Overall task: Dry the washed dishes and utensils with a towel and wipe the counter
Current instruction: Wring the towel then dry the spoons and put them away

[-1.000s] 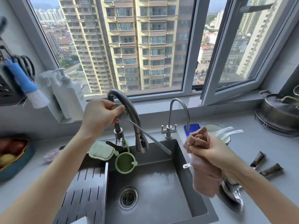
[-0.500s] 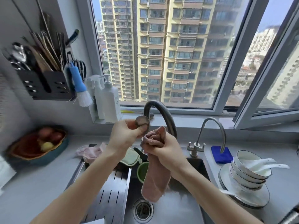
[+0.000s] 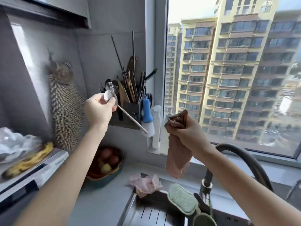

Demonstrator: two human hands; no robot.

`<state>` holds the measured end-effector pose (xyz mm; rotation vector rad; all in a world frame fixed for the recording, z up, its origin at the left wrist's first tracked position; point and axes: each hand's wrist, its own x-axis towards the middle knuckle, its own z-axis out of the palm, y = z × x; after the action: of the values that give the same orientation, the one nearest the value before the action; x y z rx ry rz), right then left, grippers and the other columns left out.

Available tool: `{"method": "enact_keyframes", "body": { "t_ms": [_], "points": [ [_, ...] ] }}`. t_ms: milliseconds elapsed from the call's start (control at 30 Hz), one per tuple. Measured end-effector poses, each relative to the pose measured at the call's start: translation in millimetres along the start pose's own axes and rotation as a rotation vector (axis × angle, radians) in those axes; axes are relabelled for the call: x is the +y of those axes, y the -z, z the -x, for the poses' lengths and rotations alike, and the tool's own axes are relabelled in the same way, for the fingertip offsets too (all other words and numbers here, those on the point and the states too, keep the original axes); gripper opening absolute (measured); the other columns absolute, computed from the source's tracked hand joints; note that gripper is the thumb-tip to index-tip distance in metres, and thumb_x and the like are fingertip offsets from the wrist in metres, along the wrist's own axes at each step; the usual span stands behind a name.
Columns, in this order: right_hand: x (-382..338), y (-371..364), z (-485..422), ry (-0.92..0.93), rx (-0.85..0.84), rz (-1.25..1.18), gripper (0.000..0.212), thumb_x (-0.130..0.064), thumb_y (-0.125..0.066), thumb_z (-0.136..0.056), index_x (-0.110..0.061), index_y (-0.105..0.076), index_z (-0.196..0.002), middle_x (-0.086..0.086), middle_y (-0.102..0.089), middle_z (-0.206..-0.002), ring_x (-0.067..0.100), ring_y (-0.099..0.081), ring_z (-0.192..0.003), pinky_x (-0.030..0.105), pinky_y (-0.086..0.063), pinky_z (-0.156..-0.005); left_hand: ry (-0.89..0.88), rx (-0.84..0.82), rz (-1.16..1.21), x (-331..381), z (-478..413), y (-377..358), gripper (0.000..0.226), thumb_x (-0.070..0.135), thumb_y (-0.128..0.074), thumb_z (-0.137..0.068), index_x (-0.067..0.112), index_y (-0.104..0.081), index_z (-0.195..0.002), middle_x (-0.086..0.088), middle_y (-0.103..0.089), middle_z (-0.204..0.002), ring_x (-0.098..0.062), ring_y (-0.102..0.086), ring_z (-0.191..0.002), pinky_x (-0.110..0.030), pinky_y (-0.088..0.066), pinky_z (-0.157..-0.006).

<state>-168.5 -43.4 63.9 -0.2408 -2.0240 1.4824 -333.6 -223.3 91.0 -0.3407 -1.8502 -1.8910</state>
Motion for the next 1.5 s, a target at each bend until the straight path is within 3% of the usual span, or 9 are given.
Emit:
{"method": "enact_keyframes", "body": {
  "t_ms": [133,233,333,500,900,1100,1167,1333,1500],
  "points": [
    [-12,-42,-43,0.066,-0.020,0.028,0.018,-0.007,-0.072,-0.080,-0.020,-0.061,-0.085,0.000,-0.068,-0.083,0.014,-0.064,-0.081,0.033,-0.053,-0.077,-0.159,0.218,-0.147,6,-70,12,0.008,0.023,-0.063,-0.073,0.015,-0.063,-0.072,-0.005,-0.066,-0.062,-0.028,-0.068,-0.063,-0.041,-0.056,-0.065],
    [-11,-64,-64,0.105,-0.056,0.039,0.021,-0.007,-0.073,-0.079,-0.023,-0.060,-0.080,-0.005,-0.068,-0.078,0.006,-0.065,-0.077,0.023,-0.053,-0.073,-0.239,0.310,-0.136,4,-111,20,0.017,0.023,-0.061,-0.077,0.007,-0.065,-0.080,-0.007,-0.065,-0.065,-0.026,-0.066,-0.059,-0.044,-0.055,-0.063],
    [-4,-81,-76,0.111,-0.064,0.020,0.027,0.000,-0.072,-0.079,-0.024,-0.060,-0.076,-0.010,-0.066,-0.074,-0.009,-0.061,-0.066,0.007,-0.046,-0.063,-0.314,0.337,-0.173,-8,-139,21,0.019,0.025,-0.062,-0.079,0.006,-0.065,-0.080,-0.012,-0.070,-0.071,-0.028,-0.067,-0.063,-0.042,-0.055,-0.063],
    [14,-96,-84,0.070,-0.089,-0.017,0.023,0.001,-0.072,-0.079,-0.018,-0.062,-0.083,-0.009,-0.068,-0.078,-0.004,-0.063,-0.072,0.012,-0.048,-0.067,-0.418,0.328,-0.310,-21,-164,11,0.017,0.017,-0.065,-0.081,0.000,-0.068,-0.083,-0.017,-0.071,-0.079,-0.028,-0.064,-0.071,-0.027,-0.039,-0.063],
    [33,-98,-89,0.022,-0.121,0.047,0.022,0.008,-0.070,-0.078,-0.011,-0.061,-0.083,-0.009,-0.068,-0.079,-0.008,-0.063,-0.069,0.007,-0.046,-0.063,-0.246,-0.063,-0.640,-38,-196,-28,0.016,0.022,-0.071,-0.078,0.006,-0.072,-0.080,-0.016,-0.070,-0.080,-0.033,-0.065,-0.080,-0.029,-0.036,-0.059],
    [32,-91,-82,-0.010,-0.102,0.045,0.017,0.007,-0.070,-0.079,-0.006,-0.061,-0.086,-0.011,-0.068,-0.076,-0.010,-0.063,-0.065,0.006,-0.045,-0.061,-0.048,-0.200,-0.770,-37,-209,-40,0.030,0.030,-0.078,-0.073,0.024,-0.072,-0.102,-0.003,-0.071,-0.108,-0.026,-0.063,-0.104,-0.026,-0.048,-0.082],
    [31,-87,-77,-0.020,-0.101,0.042,0.018,0.006,-0.071,-0.079,-0.008,-0.062,-0.086,-0.011,-0.068,-0.075,-0.009,-0.063,-0.066,0.007,-0.045,-0.061,-0.028,-0.225,-0.768,-39,-207,-37,0.030,0.021,-0.075,-0.075,0.029,-0.071,-0.103,0.000,-0.069,-0.113,-0.024,-0.061,-0.106,-0.026,-0.050,-0.084],
    [18,-66,-59,-0.033,-0.090,0.010,0.017,0.003,-0.070,-0.080,-0.004,-0.061,-0.092,-0.006,-0.067,-0.078,-0.011,-0.060,-0.062,0.004,-0.044,-0.059,-0.025,-0.287,-0.509,-32,-192,-19,0.070,-0.005,-0.069,-0.068,0.027,-0.056,-0.129,-0.008,-0.054,-0.131,-0.024,-0.052,-0.118,-0.028,-0.044,-0.092],
    [0,-29,-23,-0.077,-0.069,-0.031,0.018,-0.009,-0.072,-0.082,-0.015,-0.061,-0.095,-0.001,-0.068,-0.087,0.010,-0.065,-0.085,0.026,-0.053,-0.080,-0.211,-0.265,-0.417,6,-117,-11,0.040,0.009,-0.069,-0.074,0.025,-0.067,-0.111,-0.004,-0.063,-0.112,-0.021,-0.058,-0.103,-0.032,-0.045,-0.091]
  ]
}}
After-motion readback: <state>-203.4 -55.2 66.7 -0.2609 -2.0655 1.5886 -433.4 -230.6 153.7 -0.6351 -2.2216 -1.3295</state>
